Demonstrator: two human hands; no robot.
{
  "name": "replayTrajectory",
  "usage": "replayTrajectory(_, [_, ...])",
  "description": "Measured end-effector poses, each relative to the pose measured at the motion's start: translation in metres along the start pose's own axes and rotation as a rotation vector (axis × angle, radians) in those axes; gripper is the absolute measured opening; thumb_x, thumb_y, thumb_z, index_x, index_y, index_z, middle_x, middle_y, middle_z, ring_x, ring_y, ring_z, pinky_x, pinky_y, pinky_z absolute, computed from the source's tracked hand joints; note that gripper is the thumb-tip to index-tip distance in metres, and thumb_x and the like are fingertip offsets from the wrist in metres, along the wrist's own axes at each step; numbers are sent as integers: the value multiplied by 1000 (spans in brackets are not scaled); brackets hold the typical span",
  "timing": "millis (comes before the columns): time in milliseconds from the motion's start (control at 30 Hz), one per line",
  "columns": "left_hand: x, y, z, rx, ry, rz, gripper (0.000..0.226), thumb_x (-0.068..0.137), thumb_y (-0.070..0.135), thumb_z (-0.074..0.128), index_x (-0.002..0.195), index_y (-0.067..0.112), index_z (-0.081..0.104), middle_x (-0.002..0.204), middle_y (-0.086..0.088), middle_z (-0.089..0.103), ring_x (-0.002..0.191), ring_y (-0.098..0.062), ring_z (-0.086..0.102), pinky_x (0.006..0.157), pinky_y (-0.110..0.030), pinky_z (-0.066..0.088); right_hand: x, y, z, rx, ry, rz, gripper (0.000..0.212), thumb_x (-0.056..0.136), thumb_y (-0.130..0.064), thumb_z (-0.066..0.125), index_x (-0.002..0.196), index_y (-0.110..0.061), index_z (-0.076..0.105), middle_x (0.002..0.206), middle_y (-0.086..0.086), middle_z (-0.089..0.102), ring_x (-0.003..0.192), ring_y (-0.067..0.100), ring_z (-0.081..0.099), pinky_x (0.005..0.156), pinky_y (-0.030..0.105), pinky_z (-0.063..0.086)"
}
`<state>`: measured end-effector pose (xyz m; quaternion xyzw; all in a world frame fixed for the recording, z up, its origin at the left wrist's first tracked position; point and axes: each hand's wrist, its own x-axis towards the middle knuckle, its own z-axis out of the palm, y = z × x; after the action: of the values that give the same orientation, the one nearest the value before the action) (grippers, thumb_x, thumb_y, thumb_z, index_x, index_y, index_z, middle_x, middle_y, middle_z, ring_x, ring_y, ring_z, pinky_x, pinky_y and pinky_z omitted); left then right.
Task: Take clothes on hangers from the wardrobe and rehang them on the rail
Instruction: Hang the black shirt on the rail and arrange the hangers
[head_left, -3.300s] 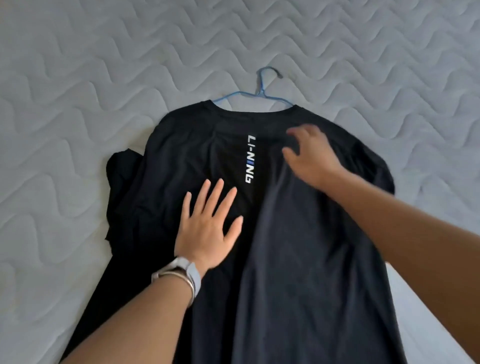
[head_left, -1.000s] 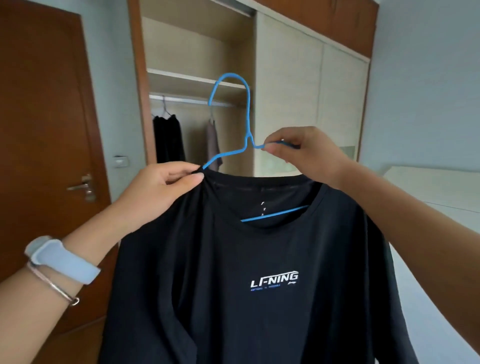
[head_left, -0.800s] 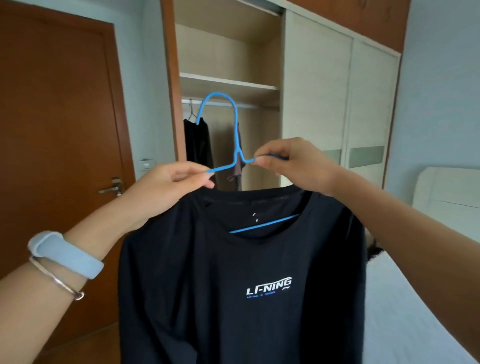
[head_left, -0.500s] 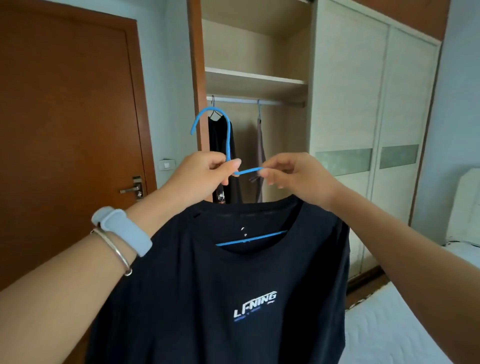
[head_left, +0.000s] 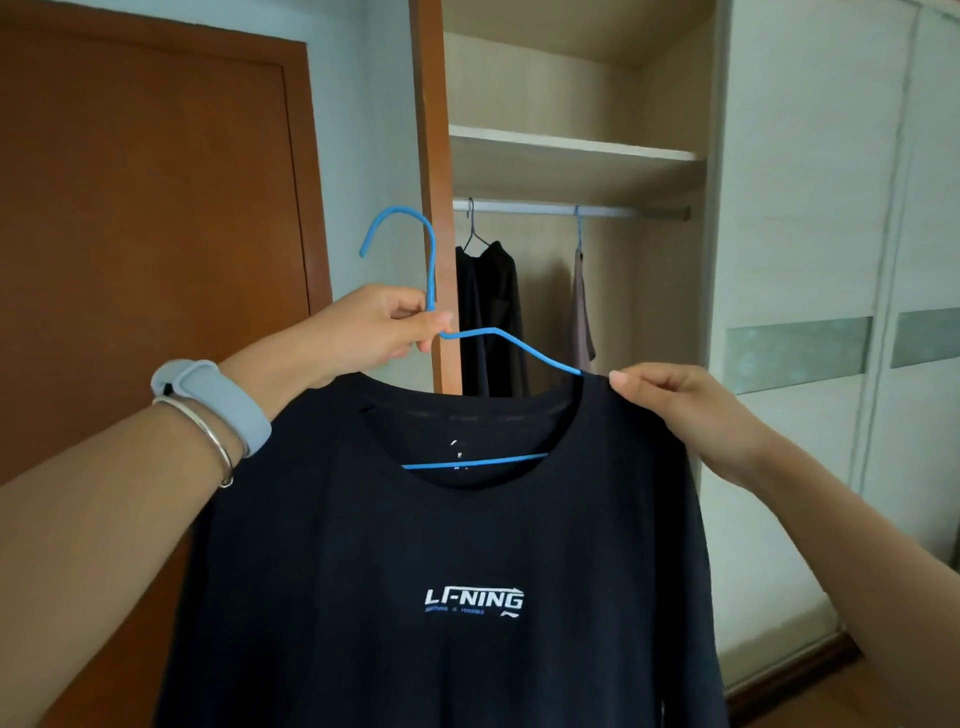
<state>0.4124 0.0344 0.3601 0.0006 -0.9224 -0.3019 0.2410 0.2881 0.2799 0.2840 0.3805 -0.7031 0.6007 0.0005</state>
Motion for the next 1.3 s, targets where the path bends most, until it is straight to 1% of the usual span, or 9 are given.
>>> replayTrajectory(200, [65, -37, 33, -27, -90, 62, 34, 91, 35, 49, 60, 21, 53, 82, 0, 63, 63, 7, 59, 63, -4, 46, 66, 25, 13, -136, 155, -87, 18, 86, -28, 61, 73, -23, 73, 69, -12, 69, 68, 0, 62, 69, 15, 49])
replayTrajectory(333, [113, -72, 53, -75, -97, 122, 34, 91, 36, 49, 58, 30, 55, 100, -11, 67, 104, -34, 60, 95, -42, 48, 103, 46, 18, -228, 315, -177, 21, 86, -29, 61, 67, -29, 69, 63, -22, 68, 63, -8, 59, 63, 3, 46])
replayTrajectory(400, [138, -87, 60, -139, -92, 158, 32, 90, 37, 50, 60, 29, 56, 87, -4, 66, 85, -28, 59, 85, -40, 50, 118, 57, 15, -224, 405, -147, 22, 85, -31, 63, 65, -25, 68, 61, -16, 67, 62, -5, 58, 66, 8, 47])
replayTrajectory(500, [174, -103, 69, -245, -108, 233, 30, 91, 34, 50, 63, 25, 57, 87, -2, 64, 51, 2, 47, 58, -9, 40, 140, 62, 10, -259, 556, -136, 29, 85, -40, 60, 63, -21, 65, 60, -13, 67, 62, -3, 58, 68, 8, 45])
replayTrajectory(600, [208, -109, 79, -303, -177, 298, 27, 90, 32, 52, 65, 29, 61, 78, 3, 64, 40, 3, 41, 46, -6, 34, 164, 61, 19, -510, 512, -133, 21, 84, -45, 58, 73, -29, 65, 72, -16, 67, 72, -3, 59, 73, 13, 44])
replayTrajectory(700, [236, -109, 91, -356, -245, 364, 24, 90, 32, 52, 77, 21, 68, 68, 7, 62, 42, 0, 40, 47, -6, 35, 188, 62, 34, -747, 359, -124, 7, 85, -38, 59, 82, -33, 63, 61, -22, 62, 63, -3, 56, 68, 9, 40])
replayTrajectory(867, [272, -126, 109, -408, -242, 432, 26, 95, 34, 40, 87, 28, 64, 83, 11, 69, 64, -1, 63, 60, -9, 44, 201, 80, 23, -761, 461, -45, 14, 86, -27, 61, 79, -18, 69, 69, 11, 62, 68, 16, 49, 63, 23, 38])
replayTrajectory(1000, [294, -159, 131, -348, -220, 465, 24, 94, 29, 43, 82, 33, 63, 88, 12, 68, 82, -4, 63, 87, -23, 45, 199, 96, -1, -637, 579, 38, 17, 86, -24, 62, 69, -27, 65, 47, -19, 55, 50, -5, 47, 50, 2, 34])
replayTrajectory(1300, [345, -168, 200, -222, -142, 479, 21, 91, 27, 51, 95, 16, 68, 76, 3, 65, 73, -15, 59, 67, -26, 46, 217, 131, -50, -591, 684, 136, 12, 86, -26, 61, 76, -26, 67, 64, -6, 56, 60, 6, 47, 63, 19, 40])
